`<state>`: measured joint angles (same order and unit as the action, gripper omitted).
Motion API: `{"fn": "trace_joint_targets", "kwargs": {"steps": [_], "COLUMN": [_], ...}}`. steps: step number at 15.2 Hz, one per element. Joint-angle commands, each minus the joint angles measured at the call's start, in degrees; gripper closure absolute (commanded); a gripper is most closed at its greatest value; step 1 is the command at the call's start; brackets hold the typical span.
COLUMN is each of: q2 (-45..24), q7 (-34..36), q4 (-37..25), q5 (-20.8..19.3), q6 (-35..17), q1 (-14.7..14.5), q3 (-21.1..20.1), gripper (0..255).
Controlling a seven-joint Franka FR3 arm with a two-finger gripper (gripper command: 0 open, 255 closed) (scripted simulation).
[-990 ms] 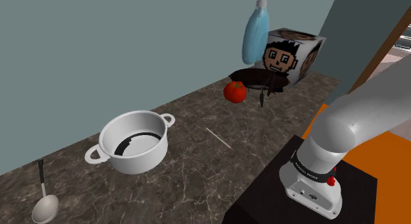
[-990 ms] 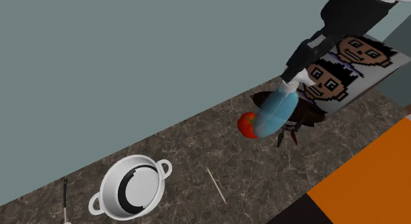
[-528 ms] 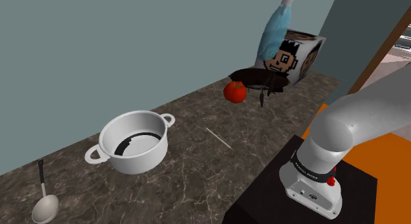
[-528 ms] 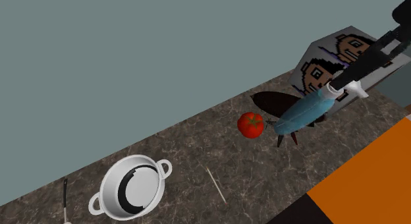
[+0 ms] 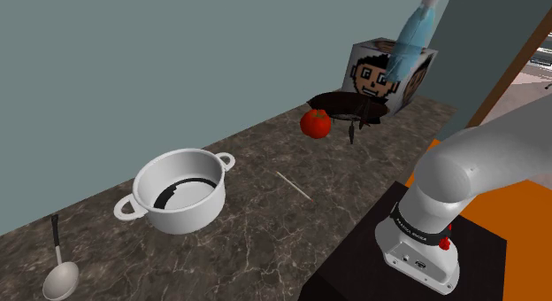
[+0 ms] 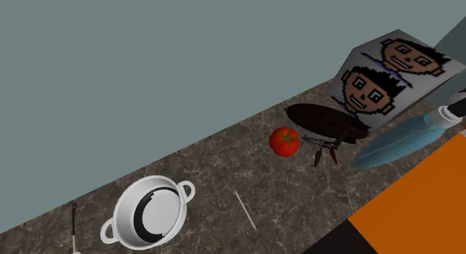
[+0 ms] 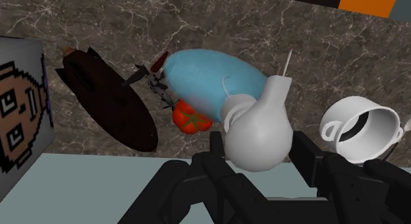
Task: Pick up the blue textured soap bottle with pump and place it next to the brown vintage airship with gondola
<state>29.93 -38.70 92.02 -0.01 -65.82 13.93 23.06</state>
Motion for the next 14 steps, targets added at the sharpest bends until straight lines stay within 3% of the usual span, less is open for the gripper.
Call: {"fn": "trace_joint_targets", "kwargs": {"steps": [1,14], "q2": [-0.7,6.47], "q7": [-2.33,-2.11], "q4": [-1.97,14.86], "q5": [-0.67,-2.72], "q6": [1.35,-8.54], "q1": [0.09,1.89], "q3": [1.97,0.86], "gripper": [255,255]}}
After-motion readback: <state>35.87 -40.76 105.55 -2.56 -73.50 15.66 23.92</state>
